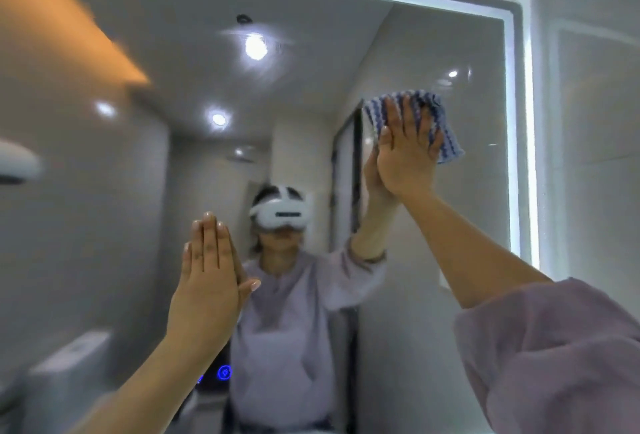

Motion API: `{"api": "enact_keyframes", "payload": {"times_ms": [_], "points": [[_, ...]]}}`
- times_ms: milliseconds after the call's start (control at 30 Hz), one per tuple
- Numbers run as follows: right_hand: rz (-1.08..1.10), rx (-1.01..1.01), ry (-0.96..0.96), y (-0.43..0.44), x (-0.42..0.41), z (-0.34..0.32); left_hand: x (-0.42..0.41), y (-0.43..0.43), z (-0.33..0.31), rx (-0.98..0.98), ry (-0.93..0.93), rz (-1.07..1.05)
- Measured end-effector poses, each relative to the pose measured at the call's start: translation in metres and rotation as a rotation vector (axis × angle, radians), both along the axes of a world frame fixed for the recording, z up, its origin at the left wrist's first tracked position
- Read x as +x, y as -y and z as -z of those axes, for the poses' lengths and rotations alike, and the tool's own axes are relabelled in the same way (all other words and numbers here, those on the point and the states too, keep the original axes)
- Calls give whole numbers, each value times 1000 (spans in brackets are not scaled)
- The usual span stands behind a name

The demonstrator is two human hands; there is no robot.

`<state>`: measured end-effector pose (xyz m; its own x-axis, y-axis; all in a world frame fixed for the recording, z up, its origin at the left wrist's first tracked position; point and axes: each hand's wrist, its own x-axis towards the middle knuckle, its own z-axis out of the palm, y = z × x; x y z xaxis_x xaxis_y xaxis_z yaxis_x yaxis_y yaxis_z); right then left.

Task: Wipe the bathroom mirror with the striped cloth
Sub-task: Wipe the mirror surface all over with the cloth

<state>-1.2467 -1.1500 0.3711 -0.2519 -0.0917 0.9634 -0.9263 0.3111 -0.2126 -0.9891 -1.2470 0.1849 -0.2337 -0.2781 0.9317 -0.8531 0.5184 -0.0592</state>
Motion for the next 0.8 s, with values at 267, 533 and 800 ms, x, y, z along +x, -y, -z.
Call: {"api": "enact_keyframes", "payload": {"times_ms": [267,533,800], "points": [[-91,143,-425,18,60,105,2,-1,1,8,-9,17],[-83,330,-684,2,13,127,1,4,3,-21,-6,51],[25,22,154,-19,-54,64,2,2,2,-14,-16,35]]}}
